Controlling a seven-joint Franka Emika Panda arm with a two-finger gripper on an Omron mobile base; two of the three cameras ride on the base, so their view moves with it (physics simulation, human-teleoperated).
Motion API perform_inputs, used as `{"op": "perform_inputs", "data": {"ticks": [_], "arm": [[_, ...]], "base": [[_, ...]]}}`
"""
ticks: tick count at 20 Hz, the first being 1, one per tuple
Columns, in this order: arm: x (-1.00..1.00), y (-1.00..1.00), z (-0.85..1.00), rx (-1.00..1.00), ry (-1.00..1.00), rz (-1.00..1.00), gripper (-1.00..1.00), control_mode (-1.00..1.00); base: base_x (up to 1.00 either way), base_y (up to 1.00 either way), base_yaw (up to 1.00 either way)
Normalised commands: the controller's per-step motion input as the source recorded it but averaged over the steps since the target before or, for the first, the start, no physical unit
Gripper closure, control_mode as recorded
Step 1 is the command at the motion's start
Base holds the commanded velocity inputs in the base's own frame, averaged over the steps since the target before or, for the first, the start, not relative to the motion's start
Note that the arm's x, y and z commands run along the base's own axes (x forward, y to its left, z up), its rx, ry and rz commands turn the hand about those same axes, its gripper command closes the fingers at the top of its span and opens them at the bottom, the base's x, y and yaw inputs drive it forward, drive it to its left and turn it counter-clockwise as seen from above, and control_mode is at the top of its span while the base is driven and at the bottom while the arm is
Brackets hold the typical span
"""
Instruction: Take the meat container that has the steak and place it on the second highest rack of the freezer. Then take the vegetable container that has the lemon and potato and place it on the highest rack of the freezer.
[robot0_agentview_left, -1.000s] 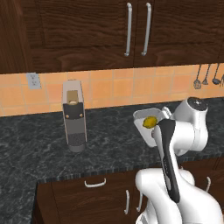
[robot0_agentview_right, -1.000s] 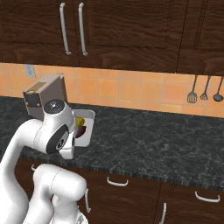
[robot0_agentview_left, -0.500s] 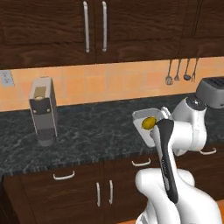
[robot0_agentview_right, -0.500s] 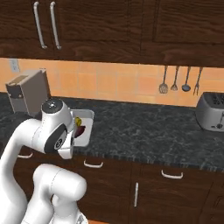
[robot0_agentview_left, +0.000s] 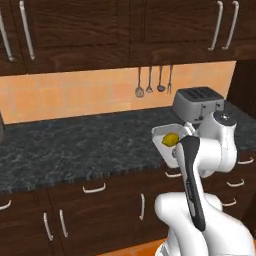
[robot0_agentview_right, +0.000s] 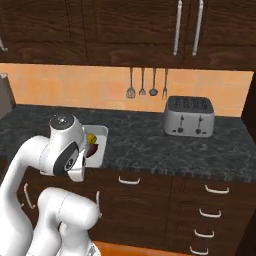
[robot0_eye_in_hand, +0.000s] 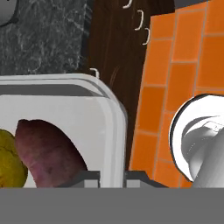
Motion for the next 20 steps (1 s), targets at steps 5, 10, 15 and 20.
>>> {"op": "perform_inputs", "data": {"ticks": [5,10,15,20], "arm": [[0.00,0.00,0.00,0.00,0.00,0.00,1.00,1.00],[0.00,0.00,0.00,0.00,0.00,0.00,1.00,1.00],[0.00,0.00,0.00,0.00,0.00,0.00,1.00,1.00],[0.00,0.00,0.00,0.00,0.00,0.00,1.00,1.00]], "base": [[-1.00,-0.47,-0.23],[-0.69,-0.09,-0.43],[-0.17,-0.19,-0.60],[0.01,-0.50,-0.57]]}}
